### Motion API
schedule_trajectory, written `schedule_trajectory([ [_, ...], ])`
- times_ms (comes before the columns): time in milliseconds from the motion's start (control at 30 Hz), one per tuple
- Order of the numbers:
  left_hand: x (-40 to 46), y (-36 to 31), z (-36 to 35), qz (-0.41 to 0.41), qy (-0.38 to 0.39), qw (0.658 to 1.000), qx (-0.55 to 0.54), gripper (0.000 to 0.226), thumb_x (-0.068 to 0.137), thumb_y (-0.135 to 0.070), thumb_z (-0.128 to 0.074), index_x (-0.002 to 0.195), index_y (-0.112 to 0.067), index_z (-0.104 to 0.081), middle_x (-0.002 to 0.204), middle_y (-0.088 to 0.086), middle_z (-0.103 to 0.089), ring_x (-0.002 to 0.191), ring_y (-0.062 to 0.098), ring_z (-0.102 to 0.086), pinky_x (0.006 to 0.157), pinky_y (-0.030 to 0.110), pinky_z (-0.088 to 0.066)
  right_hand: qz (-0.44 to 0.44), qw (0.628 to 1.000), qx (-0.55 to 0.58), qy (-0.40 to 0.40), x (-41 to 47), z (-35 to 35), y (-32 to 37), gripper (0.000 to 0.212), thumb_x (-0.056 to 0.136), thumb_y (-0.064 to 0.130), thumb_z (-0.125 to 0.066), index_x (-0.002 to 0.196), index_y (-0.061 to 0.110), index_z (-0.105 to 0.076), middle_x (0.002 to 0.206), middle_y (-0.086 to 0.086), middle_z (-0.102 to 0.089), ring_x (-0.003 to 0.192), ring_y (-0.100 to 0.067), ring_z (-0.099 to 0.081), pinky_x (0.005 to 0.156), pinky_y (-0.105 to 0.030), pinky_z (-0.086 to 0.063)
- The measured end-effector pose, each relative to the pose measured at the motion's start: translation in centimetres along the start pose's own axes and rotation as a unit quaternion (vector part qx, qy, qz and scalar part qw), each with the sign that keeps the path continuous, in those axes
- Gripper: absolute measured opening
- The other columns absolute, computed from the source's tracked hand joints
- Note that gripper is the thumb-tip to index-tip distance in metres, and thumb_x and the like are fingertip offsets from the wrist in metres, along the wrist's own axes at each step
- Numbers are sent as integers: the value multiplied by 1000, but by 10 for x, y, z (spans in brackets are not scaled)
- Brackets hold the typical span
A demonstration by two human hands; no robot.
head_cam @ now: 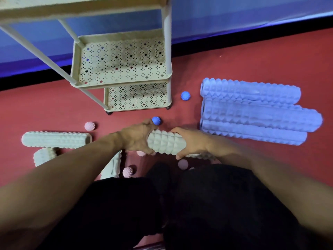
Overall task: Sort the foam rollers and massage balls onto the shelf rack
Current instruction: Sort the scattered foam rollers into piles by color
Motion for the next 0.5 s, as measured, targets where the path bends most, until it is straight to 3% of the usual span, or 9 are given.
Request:
schedule_trajectory([
  [67,13,-15,-10,-17,-15,998,-51,92,57,-55,-84,135,-27,-45,116,-10,-37,104,16,-54,95,35,-50,-27,999,-13,-27,-4,0,-26,87,46,64,-81,122,55,-40,104,22,-63,88,-11,-68,68,-38,-58],
  [133,24,-28,-19,-29,-17,996,-79,94,66,-49,-86,144,-30,-37,123,-9,-34,112,12,-47,102,26,-39,-45,995,-73,-52,-13,4,-51,76,52,67,-76,120,51,-43,101,23,-58,92,-9,-66,64,-27,-50],
  [200,34,-33,-27,-25,-25,996,-80,99,72,-51,-82,152,-30,-28,134,-3,-31,123,16,-41,103,22,-31,-64,992,-91,-57,-28,4,-79,75,60,64,-74,126,46,-44,115,18,-57,107,-13,-61,80,-32,-51],
  [300,41,-26,-34,0,-46,995,-92,96,76,-55,-78,154,-29,-27,140,2,-30,128,23,-43,109,26,-32,-126,984,-118,-50,-51,-5,-134,87,67,53,-78,143,36,-40,137,4,-53,125,-22,-53,101,-38,-45],
  [400,44,-11,-41,32,-68,990,-120,87,78,-56,-74,151,-28,-35,137,1,-36,124,22,-49,110,33,-36,-194,969,-147,-35,-68,-19,-182,89,76,58,-73,150,29,-32,147,-2,-47,131,-25,-47,106,-37,-37],
  [500,48,2,-56,62,-64,990,-111,82,82,-53,-72,150,-24,-38,137,3,-39,122,24,-51,106,32,-37,-227,959,-162,-52,-78,-30,-213,87,81,60,-68,151,26,-29,150,-3,-43,135,-27,-44,106,-39,-35],
])
Point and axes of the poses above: each hand's wrist, its own x-axis towards the middle knuckle, its own z-axis out of the back of the hand, y = z × x, the point moved 9 cm from there along x, towards the middle knuckle
